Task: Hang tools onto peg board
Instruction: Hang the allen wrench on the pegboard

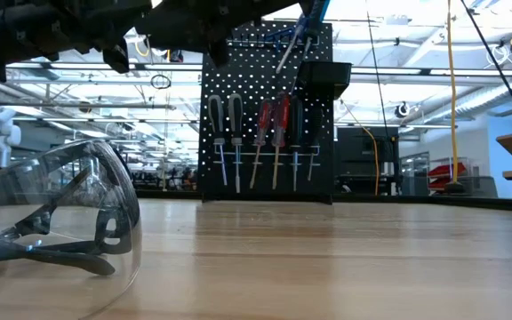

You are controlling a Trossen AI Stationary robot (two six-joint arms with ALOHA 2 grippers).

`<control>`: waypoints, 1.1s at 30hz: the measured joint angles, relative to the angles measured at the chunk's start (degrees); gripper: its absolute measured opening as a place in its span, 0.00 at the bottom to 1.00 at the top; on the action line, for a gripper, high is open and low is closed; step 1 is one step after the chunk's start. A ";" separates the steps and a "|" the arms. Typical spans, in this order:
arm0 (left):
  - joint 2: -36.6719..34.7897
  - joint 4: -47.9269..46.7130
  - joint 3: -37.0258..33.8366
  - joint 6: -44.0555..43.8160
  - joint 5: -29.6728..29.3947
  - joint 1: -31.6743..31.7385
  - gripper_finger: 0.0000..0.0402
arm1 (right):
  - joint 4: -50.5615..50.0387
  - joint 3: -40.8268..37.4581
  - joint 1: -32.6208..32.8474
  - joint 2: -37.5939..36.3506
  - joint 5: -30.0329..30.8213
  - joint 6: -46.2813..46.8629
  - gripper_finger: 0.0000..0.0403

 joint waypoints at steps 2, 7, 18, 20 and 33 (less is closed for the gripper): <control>0.00 0.01 0.00 0.09 0.00 0.00 0.01 | -0.79 0.01 0.00 0.00 -0.03 0.10 0.33; 0.00 0.03 0.00 0.13 -0.02 0.00 0.01 | -0.92 0.01 0.02 0.00 -0.36 0.17 0.34; 0.00 -0.87 0.00 0.22 -0.31 0.06 0.00 | -0.92 0.00 0.07 0.00 -0.75 0.10 0.14; 0.00 -0.87 0.00 0.28 -0.51 0.08 0.00 | -0.92 0.01 0.09 0.00 -0.88 -0.02 0.06; -0.01 -5.04 0.04 -0.33 -2.70 0.11 0.15 | -0.77 -0.02 0.17 -0.04 2.19 -0.20 0.00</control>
